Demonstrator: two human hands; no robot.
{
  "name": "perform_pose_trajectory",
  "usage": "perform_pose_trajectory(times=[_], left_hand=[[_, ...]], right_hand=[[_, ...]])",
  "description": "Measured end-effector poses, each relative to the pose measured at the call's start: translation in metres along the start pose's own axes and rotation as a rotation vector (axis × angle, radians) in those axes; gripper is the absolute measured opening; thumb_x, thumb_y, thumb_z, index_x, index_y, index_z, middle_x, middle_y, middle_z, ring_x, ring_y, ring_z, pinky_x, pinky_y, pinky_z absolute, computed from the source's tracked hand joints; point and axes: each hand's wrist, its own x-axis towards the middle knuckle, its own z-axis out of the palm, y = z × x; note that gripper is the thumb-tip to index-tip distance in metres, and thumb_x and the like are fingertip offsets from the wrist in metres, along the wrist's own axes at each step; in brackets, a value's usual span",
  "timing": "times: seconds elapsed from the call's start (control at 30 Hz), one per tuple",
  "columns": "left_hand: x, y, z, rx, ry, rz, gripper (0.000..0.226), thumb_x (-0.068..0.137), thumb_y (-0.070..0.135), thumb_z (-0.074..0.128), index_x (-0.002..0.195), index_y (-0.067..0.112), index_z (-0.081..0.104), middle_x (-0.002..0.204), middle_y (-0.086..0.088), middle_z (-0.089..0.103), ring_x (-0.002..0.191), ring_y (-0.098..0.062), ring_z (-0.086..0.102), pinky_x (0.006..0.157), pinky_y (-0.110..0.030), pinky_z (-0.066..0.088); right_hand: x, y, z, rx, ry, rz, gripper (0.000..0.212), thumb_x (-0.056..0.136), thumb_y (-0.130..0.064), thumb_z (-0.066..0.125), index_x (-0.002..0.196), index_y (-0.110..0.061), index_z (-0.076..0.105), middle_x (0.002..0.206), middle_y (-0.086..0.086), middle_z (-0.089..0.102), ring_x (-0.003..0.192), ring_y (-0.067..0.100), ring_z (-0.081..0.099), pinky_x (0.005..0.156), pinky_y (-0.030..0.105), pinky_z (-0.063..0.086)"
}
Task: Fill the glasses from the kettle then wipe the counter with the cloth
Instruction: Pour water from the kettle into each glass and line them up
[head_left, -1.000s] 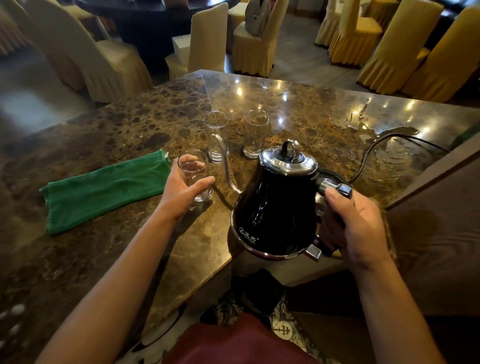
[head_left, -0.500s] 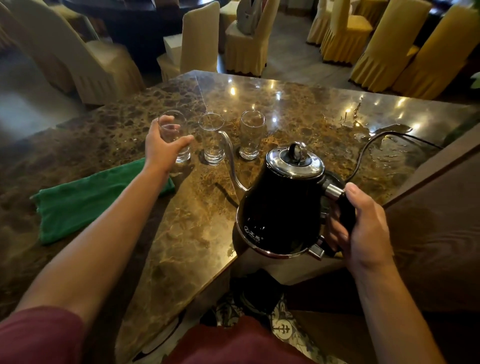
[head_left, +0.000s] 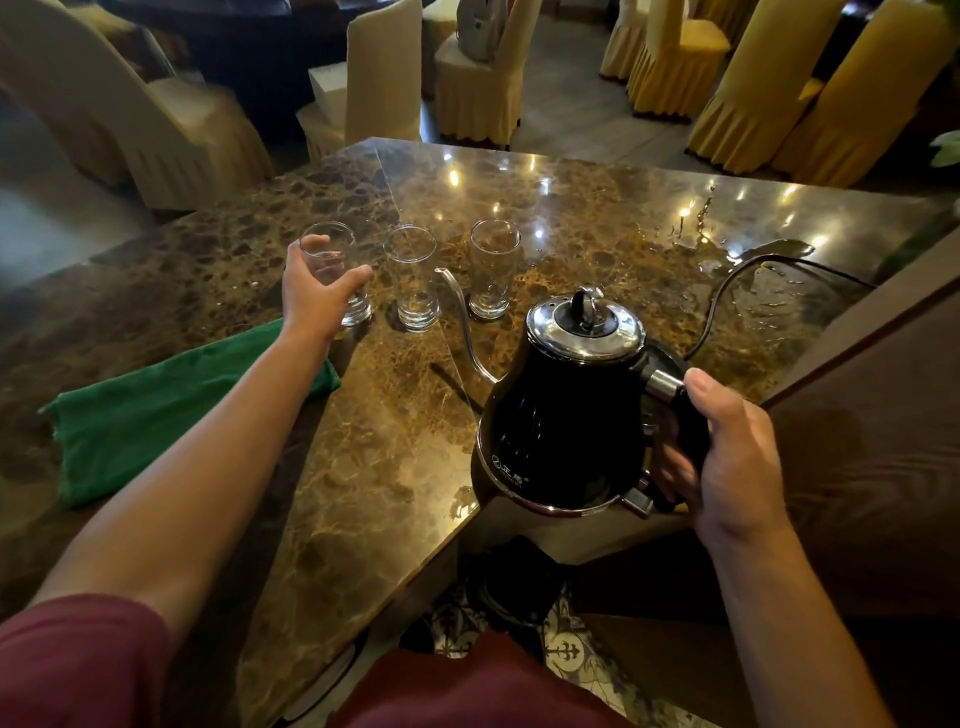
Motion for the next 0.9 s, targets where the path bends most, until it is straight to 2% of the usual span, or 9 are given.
perform_pose_trajectory(times=[0.13,0.27,0.33,0.43,0.57,0.63,0.73,0.83,0.9], left_hand=[[0.000,-0.003,-0.002,0.059,-0.008,0.018,0.063,0.081,0.037,0.084,0.131,0.027,0.049,0.127,0.000,0.061,0.117,-0.015,0.062,0.104,-0.041,0.053],[-0.002,-0.004,-0.007,0.162,-0.021,0.010,0.079,0.080,0.052,0.081,0.143,0.027,0.041,0.138,-0.003,0.053,0.124,-0.017,0.055,0.107,-0.042,0.049],[-0.013,-0.006,-0.008,0.251,0.002,0.017,0.086,0.083,0.053,0.078,0.150,0.019,0.036,0.145,-0.008,0.046,0.127,-0.020,0.051,0.107,-0.039,0.047],[-0.039,-0.012,-0.010,0.563,0.127,0.129,0.078,0.087,0.058,0.070,0.143,0.011,0.044,0.144,-0.014,0.042,0.130,-0.030,0.047,0.108,-0.046,0.045],[-0.074,-0.011,-0.010,0.872,0.188,0.284,0.068,0.089,0.061,0.065,0.130,0.008,0.049,0.136,-0.019,0.042,0.120,-0.037,0.048,0.099,-0.051,0.048],[-0.087,-0.008,-0.003,0.924,0.153,0.317,0.065,0.089,0.060,0.064,0.129,0.010,0.049,0.130,-0.018,0.043,0.113,-0.034,0.051,0.093,-0.049,0.052],[-0.099,-0.002,0.012,0.805,0.045,0.299,0.074,0.089,0.061,0.065,0.140,0.012,0.045,0.130,-0.015,0.046,0.115,-0.031,0.053,0.092,-0.044,0.053],[-0.096,0.008,0.028,0.543,-0.052,0.221,0.091,0.087,0.059,0.070,0.156,0.015,0.030,0.150,-0.014,0.039,0.133,-0.028,0.046,0.107,-0.042,0.045],[-0.090,0.014,0.040,0.396,-0.076,0.133,0.104,0.083,0.062,0.073,0.161,0.017,0.018,0.161,-0.014,0.029,0.139,-0.029,0.044,0.111,-0.048,0.044]], right_hand=[[0.001,-0.002,0.003,0.005,-0.002,-0.002,0.032,0.100,-0.030,0.055,0.077,-0.016,0.073,0.065,0.000,0.067,0.054,0.012,0.063,0.048,0.019,0.049],[0.002,-0.005,0.004,-0.016,0.001,-0.012,0.034,0.097,-0.035,0.056,0.082,-0.011,0.076,0.075,0.016,0.067,0.064,0.032,0.063,0.053,0.026,0.050],[0.002,-0.003,0.001,-0.008,0.006,-0.008,0.036,0.101,-0.030,0.053,0.079,-0.016,0.079,0.073,0.010,0.071,0.064,0.023,0.067,0.054,0.024,0.052],[0.002,-0.006,0.001,-0.013,0.018,-0.015,0.043,0.098,-0.036,0.056,0.075,-0.003,0.070,0.071,0.033,0.060,0.061,0.037,0.056,0.052,0.027,0.046],[0.002,-0.007,-0.004,0.001,0.057,0.007,0.044,0.101,-0.028,0.050,0.059,-0.018,0.061,0.044,0.000,0.047,0.033,0.013,0.041,0.038,0.016,0.035],[0.003,-0.008,-0.006,0.004,0.056,0.007,0.047,0.105,-0.026,0.047,0.060,-0.016,0.055,0.039,-0.003,0.040,0.029,0.011,0.032,0.036,0.015,0.029],[0.004,-0.008,-0.011,-0.012,0.057,0.006,0.051,0.106,-0.027,0.046,0.056,-0.018,0.054,0.038,-0.003,0.037,0.028,0.012,0.030,0.036,0.015,0.026],[0.004,-0.008,-0.016,-0.019,0.056,0.004,0.054,0.106,-0.028,0.046,0.054,-0.017,0.052,0.036,-0.003,0.035,0.027,0.012,0.028,0.036,0.017,0.022],[0.003,-0.008,-0.020,-0.037,0.041,-0.003,0.057,0.107,-0.030,0.045,0.052,-0.017,0.052,0.036,-0.003,0.034,0.028,0.014,0.027,0.038,0.025,0.017]])
